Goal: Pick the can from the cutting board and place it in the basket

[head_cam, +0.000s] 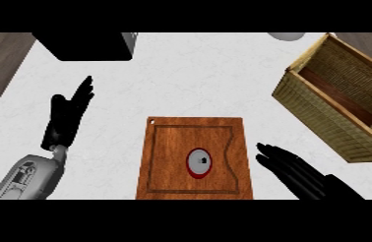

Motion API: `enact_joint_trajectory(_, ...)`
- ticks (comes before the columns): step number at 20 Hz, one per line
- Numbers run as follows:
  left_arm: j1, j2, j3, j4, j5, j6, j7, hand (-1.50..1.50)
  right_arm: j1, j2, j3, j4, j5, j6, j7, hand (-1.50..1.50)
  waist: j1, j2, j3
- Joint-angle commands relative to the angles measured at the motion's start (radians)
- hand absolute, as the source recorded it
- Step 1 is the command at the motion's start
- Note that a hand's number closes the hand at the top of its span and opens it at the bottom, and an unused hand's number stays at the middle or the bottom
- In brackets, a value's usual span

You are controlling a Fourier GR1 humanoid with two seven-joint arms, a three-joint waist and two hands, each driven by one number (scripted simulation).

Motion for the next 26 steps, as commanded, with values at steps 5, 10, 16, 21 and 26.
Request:
enact_joint_trajectory(5,0.049,-0.040,0.024,-0.087,-0.068,-0.018,0.046,0.00,-0.082,0.175,0.008,0.081,0.145,-0.012,0.060,-1.50,0.011,0.001,0.001)
enact_joint_trajectory(10,0.059,-0.053,0.053,-0.096,-0.100,-0.040,0.058,0.00,-0.028,0.242,0.035,0.210,0.229,-0.051,-0.070,-1.50,0.011,0.001,0.001)
enact_joint_trajectory(16,-0.005,-0.092,0.104,-0.012,-0.123,-0.097,0.049,0.00,-0.070,0.354,0.128,0.339,0.326,-0.052,-0.096,-1.50,0.008,0.002,0.001)
enact_joint_trajectory(21,0.009,-0.115,0.166,0.010,-0.148,-0.134,0.022,0.00,-0.034,0.398,0.130,0.357,0.393,-0.067,-0.128,-1.50,0.006,0.001,0.001)
enact_joint_trajectory(26,-0.025,-0.159,0.173,-0.011,-0.208,-0.130,0.076,0.00,-0.103,0.439,0.053,0.460,0.386,-0.030,-0.172,-1.50,0.007,0.002,0.001)
